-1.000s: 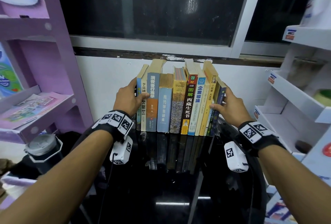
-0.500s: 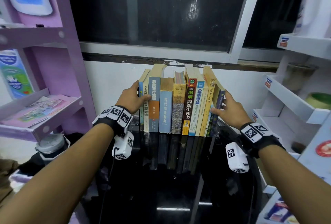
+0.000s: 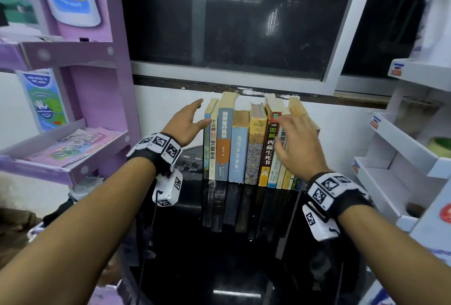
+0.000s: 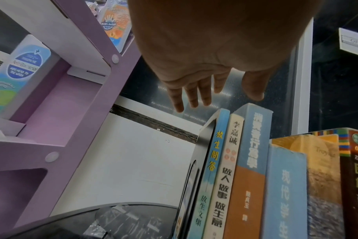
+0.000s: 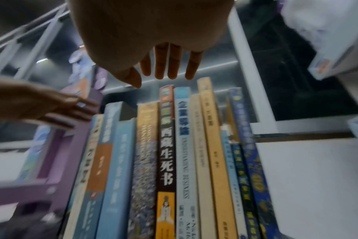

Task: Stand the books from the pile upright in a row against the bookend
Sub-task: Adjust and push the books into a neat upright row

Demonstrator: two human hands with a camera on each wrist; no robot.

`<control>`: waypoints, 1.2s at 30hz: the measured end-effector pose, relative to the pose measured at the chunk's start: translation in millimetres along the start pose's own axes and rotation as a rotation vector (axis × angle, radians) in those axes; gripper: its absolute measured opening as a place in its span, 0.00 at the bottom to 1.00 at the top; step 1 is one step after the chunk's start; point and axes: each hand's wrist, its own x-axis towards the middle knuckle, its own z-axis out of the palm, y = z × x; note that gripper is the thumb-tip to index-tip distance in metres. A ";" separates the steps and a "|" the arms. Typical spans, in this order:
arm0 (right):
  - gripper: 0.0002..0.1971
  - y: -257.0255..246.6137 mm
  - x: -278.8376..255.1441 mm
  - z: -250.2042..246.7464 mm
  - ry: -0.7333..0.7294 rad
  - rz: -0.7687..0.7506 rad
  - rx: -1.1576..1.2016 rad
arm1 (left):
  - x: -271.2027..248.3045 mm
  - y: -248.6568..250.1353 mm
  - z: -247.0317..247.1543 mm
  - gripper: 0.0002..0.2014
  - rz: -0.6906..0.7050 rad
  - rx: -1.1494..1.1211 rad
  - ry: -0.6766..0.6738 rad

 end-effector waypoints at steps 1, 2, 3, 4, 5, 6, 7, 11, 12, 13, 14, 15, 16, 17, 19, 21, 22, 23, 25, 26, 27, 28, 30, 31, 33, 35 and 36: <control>0.21 -8.5 0.4 5.9 -0.034 -0.084 -0.017 | 0.3 1.1 -2.0 0.32 0.020 -0.015 0.001; 0.22 -15.9 0.4 12.7 -0.071 -0.169 -0.037 | 1.1 1.5 -3.5 0.31 0.034 -0.030 -0.003; 0.22 -21.6 0.0 20.4 -0.114 -0.253 -0.069 | 2.4 1.7 -4.6 0.30 0.049 -0.043 -0.006; 0.24 -26.2 -0.7 28.5 -0.162 -0.333 -0.114 | 3.7 1.5 -4.7 0.30 0.062 -0.052 -0.010; 0.25 -29.9 -1.6 36.8 -0.209 -0.407 -0.163 | 4.8 1.1 -4.2 0.29 0.076 -0.059 -0.016; 0.26 -32.5 -2.4 44.6 -0.248 -0.471 -0.203 | 6.1 0.3 -3.0 0.28 0.089 -0.071 -0.023; 0.28 -34.9 -3.4 52.1 -0.284 -0.527 -0.233 | 7.7 -1.2 -1.3 0.28 0.099 -0.091 -0.028; 0.33 -41.2 -6.1 78.4 -0.371 -0.699 -0.290 | 16.3 -9.8 7.9 0.26 0.108 -0.226 -0.030; 0.34 -42.3 -5.7 84.1 -0.383 -0.724 -0.296 | 19.0 -12.1 10.4 0.26 0.109 -0.251 -0.030; 0.35 -43.2 -5.0 90.0 -0.395 -0.745 -0.300 | 21.9 -14.0 13.3 0.26 0.115 -0.269 -0.029; 0.36 -44.4 -4.3 96.3 -0.406 -0.764 -0.305 | 24.9 -16.1 16.4 0.27 0.122 -0.279 -0.026; 0.36 -45.8 -3.4 103.0 -0.417 -0.781 -0.308 | 28.2 -18.3 19.6 0.27 0.129 -0.282 -0.023; 0.36 -47.2 -2.4 109.5 -0.428 -0.795 -0.310 | 30.8 -20.1 22.8 0.28 0.134 -0.284 -0.022; 0.36 -48.0 -1.0 115.7 -0.437 -0.806 -0.311 | 33.6 -22.4 25.9 0.28 0.139 -0.290 -0.021; 0.36 -48.3 2.6 126.2 -0.442 -0.817 -0.306 | 38.6 -27.8 30.9 0.30 0.163 -0.302 -0.018; 0.35 -47.9 6.6 134.3 -0.447 -0.822 -0.298 | 42.3 -32.2 35.2 0.31 0.195 -0.300 -0.018; 0.35 -47.2 8.8 137.9 -0.449 -0.827 -0.297 | 43.7 -33.8 37.1 0.32 0.204 -0.299 -0.016; 0.35 -46.2 10.9 141.6 -0.446 -0.832 -0.299 | 45.0 -35.5 39.3 0.33 0.209 -0.299 -0.008; 0.36 -43.9 15.0 148.3 -0.438 -0.830 -0.305 | 47.2 -39.4 44.1 0.33 0.223 -0.304 0.023; 0.37 -42.5 16.6 151.4 -0.434 -0.829 -0.309 | 48.2 -41.5 46.3 0.33 0.233 -0.315 0.037; 0.38 -40.9 17.4 154.1 -0.429 -0.830 -0.312 | 49.1 -43.8 48.3 0.33 0.242 -0.326 0.049; 0.37 -39.2 17.9 156.7 -0.426 -0.832 -0.313 | 49.9 -45.7 49.9 0.33 0.248 -0.333 0.056; 0.37 -36.6 18.0 160.7 -0.419 -0.836 -0.314 | 50.9 -47.5 51.7 0.33 0.251 -0.343 0.066; 0.37 -35.4 18.0 162.0 -0.416 -0.837 -0.317 | 51.4 -47.6 52.2 0.33 0.255 -0.343 0.070; 0.37 -34.3 17.9 162.9 -0.404 -0.841 -0.334 | 52.0 -47.5 52.4 0.33 0.271 -0.335 0.085; 0.37 -33.2 18.7 163.7 -0.392 -0.848 -0.336 | 52.8 -48.3 52.6 0.32 0.284 -0.332 0.099; 0.37 -33.0 18.9 164.0 -0.390 -0.850 -0.332 | 53.2 -48.7 52.6 0.32 0.290 -0.325 0.107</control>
